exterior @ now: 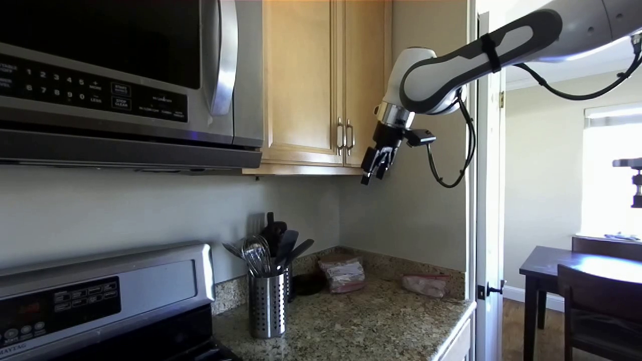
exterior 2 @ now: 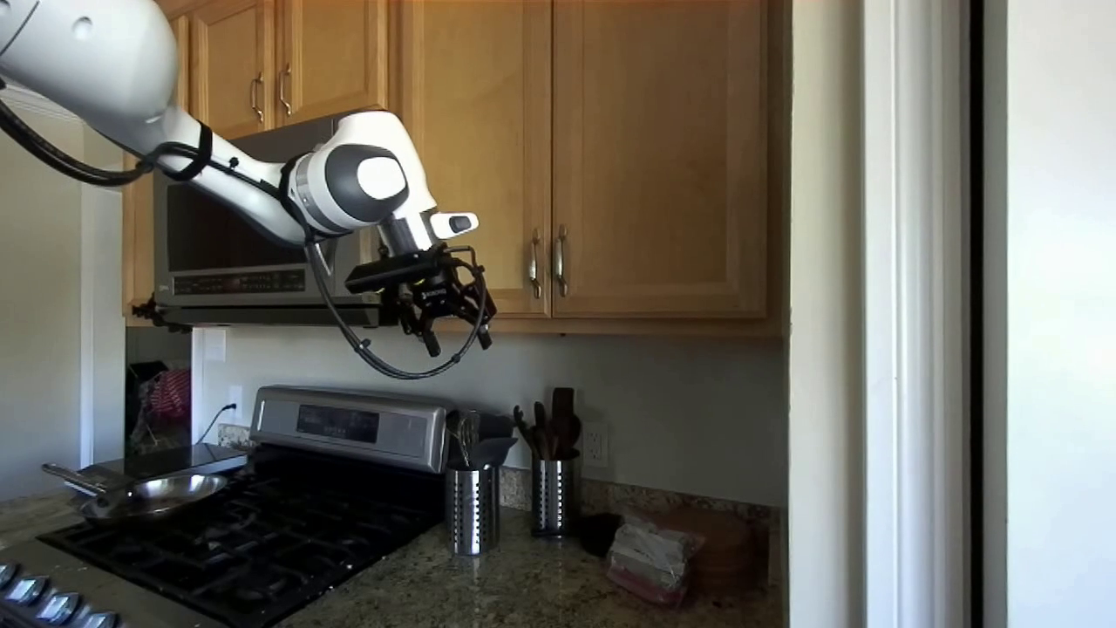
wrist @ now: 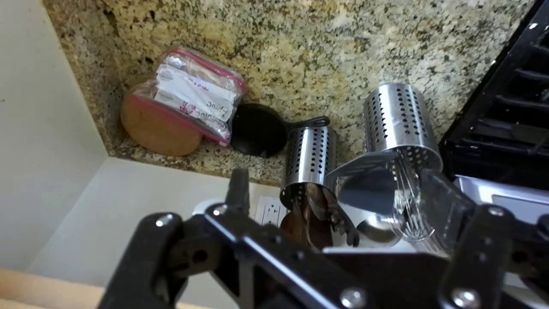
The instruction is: Open the cupboard, take an object from it and place it on the counter then close the cupboard
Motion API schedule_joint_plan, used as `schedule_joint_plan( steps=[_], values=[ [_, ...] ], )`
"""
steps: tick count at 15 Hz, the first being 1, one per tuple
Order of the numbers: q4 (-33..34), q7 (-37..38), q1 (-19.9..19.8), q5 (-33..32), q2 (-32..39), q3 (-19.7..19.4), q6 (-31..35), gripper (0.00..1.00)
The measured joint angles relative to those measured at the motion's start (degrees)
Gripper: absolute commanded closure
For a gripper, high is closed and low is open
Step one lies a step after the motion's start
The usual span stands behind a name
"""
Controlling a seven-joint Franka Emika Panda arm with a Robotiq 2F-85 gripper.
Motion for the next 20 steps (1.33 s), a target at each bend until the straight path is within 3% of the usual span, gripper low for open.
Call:
schedule_joint_plan(
  steps=[11,15,20],
  values=[
    [6.5,-3.9,-2.9,0.0,1.0,-3.8,13.8,0.0],
    [9.0,-1.3,-4.3,0.6,4.7,-5.0,19.2,0.0],
    [14.1,2.5,-4.7,3.1,10.1,-5.6,19.7,0.0]
  ],
)
